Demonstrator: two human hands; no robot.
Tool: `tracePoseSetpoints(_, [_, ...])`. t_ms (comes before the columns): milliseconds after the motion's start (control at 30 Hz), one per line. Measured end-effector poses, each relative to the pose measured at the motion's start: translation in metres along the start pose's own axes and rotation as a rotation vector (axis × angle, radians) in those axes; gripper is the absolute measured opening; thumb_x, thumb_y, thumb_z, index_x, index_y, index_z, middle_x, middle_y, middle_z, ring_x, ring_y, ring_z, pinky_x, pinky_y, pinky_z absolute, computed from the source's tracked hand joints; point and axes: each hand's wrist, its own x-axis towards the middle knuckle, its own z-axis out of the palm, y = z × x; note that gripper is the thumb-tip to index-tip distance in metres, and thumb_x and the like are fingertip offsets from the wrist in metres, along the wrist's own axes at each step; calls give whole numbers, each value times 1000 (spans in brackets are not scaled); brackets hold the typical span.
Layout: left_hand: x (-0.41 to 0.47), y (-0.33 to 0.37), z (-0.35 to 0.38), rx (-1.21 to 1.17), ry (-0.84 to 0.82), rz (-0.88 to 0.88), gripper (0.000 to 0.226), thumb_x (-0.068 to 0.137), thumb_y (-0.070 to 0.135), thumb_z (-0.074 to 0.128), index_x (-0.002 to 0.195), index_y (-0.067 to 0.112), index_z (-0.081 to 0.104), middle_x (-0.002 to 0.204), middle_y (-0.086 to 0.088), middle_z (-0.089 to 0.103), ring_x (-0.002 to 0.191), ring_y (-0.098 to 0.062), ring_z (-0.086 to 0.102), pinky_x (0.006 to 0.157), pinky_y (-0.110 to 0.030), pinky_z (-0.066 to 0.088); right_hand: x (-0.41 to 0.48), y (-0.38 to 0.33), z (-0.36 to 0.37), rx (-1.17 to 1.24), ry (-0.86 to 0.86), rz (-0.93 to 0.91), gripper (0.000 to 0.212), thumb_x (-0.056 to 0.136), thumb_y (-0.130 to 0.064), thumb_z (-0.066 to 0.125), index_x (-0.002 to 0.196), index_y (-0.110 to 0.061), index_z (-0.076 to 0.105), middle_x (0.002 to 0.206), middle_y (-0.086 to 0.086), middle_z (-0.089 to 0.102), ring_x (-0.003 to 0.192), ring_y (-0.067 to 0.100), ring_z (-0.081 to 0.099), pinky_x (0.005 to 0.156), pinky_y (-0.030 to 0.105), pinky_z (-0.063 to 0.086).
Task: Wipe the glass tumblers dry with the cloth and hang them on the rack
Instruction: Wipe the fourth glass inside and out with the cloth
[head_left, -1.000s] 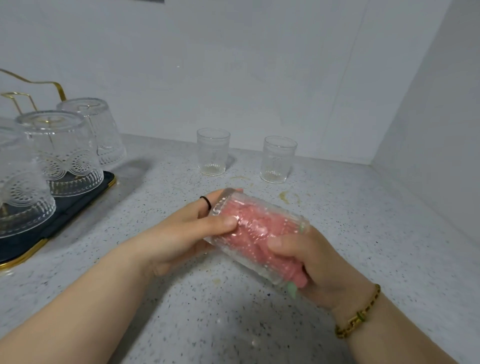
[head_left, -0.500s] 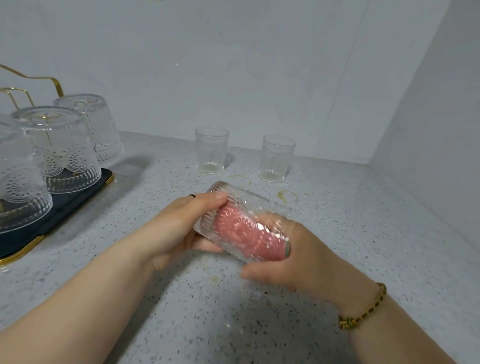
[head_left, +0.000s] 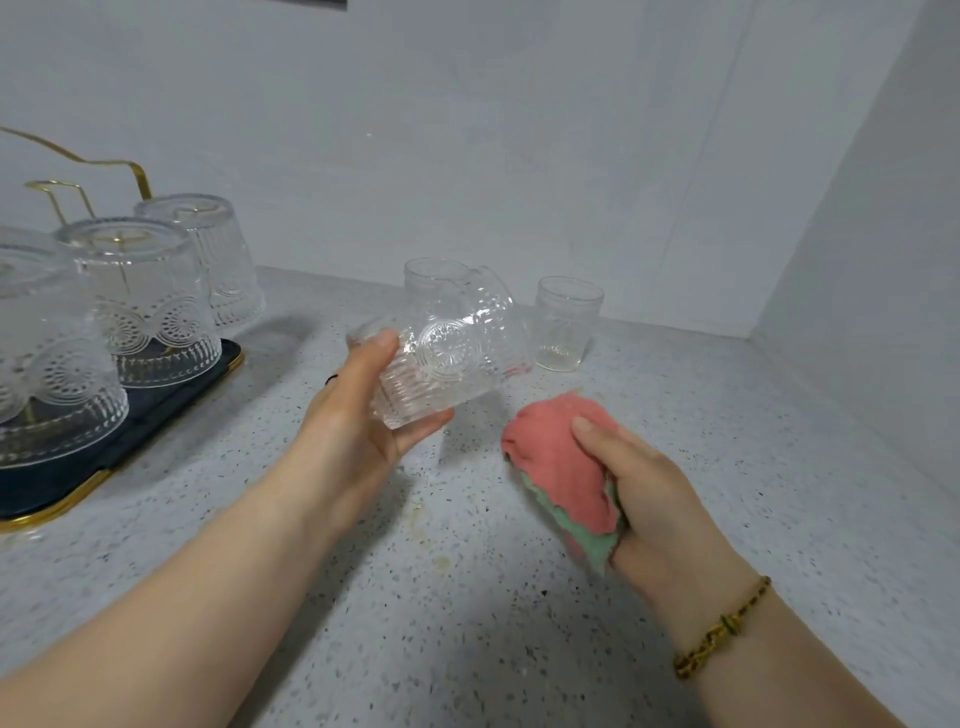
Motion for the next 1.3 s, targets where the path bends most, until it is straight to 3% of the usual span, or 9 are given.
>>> tracePoseSetpoints(133, [-1, -11, -1, 108, -98, -88, 32, 74, 25, 67, 102, 12, 57, 80, 3, 74, 73, -12, 70, 62, -24, 58, -2, 3, 4, 25, -101, -4, 44, 68, -16, 60, 111, -9, 57, 112, 20, 62, 92, 32, 62, 67, 35, 55])
tracePoseSetpoints(267, [-5, -15, 0, 371, -178, -150, 59, 64, 36, 73, 112, 5, 57, 90, -2, 73, 78, -11, 70, 67, -18, 55, -4, -3, 1, 65, -77, -132, 18, 83, -8, 52, 100, -10, 60, 87, 9, 68, 65, 17, 66, 52, 25, 54])
tracePoseSetpoints(433, [-11, -24, 2, 576, -241, -225, 35, 61, 32, 73, 93, 24, 61, 79, 16, 73, 76, 2, 68, 68, -8, 50, -6, -5, 0, -152, -87, -230, 19, 84, -12, 53, 101, -13, 60, 75, 1, 68, 60, 15, 62, 53, 31, 49])
tracePoseSetpoints(533, [-9, -24, 2, 532, -185, -220, 67, 47, 37, 84, 106, 17, 59, 99, 4, 72, 96, -15, 66, 92, -31, 47, -5, -3, 0, -97, -48, -241, 15, 86, -10, 51, 98, -14, 61, 84, 4, 67, 63, 10, 65, 53, 24, 53])
tracePoseSetpoints(700, [-10, -19, 5, 458, -101, -29, 98, 34, 48, 77, 120, 10, 51, 112, -8, 66, 105, -26, 62, 97, -44, 44, 3, 2, -1, 109, 20, -46, 26, 90, -12, 48, 115, -8, 54, 100, 15, 66, 82, 23, 65, 70, 33, 54])
tracePoseSetpoints(900, [-14, -31, 11, 503, -101, 108, 63, 36, 40, 74, 94, 23, 58, 81, 10, 73, 80, -2, 68, 67, -13, 51, -1, 19, 14, 262, -312, 62, 36, 94, -19, 35, 126, -13, 50, 117, 14, 63, 106, 26, 61, 92, 41, 48])
tracePoseSetpoints(1067, [-8, -30, 10, 574, -41, 139, 90, 40, 47, 73, 117, 6, 53, 108, -8, 68, 97, -19, 66, 85, -35, 54, -7, 18, 15, 275, -377, 150, 38, 85, -22, 41, 113, -3, 58, 109, 16, 66, 105, 27, 61, 94, 40, 47])
tracePoseSetpoints(1200, [-4, -23, 4, 588, 45, 146, 105, 32, 52, 75, 123, 8, 47, 112, -6, 65, 100, -20, 64, 89, -38, 51, -12, 10, 11, 162, -289, 163, 26, 84, -21, 45, 94, -4, 62, 82, 11, 73, 76, 21, 69, 70, 34, 56])
tracePoseSetpoints(1300, [-6, -21, 4, 622, 33, 145, 105, 32, 55, 76, 123, 12, 46, 113, -3, 64, 103, -17, 63, 90, -33, 50, -12, 0, 8, 234, -182, 105, 25, 89, -17, 43, 100, -1, 59, 86, 13, 72, 76, 23, 69, 60, 33, 55])
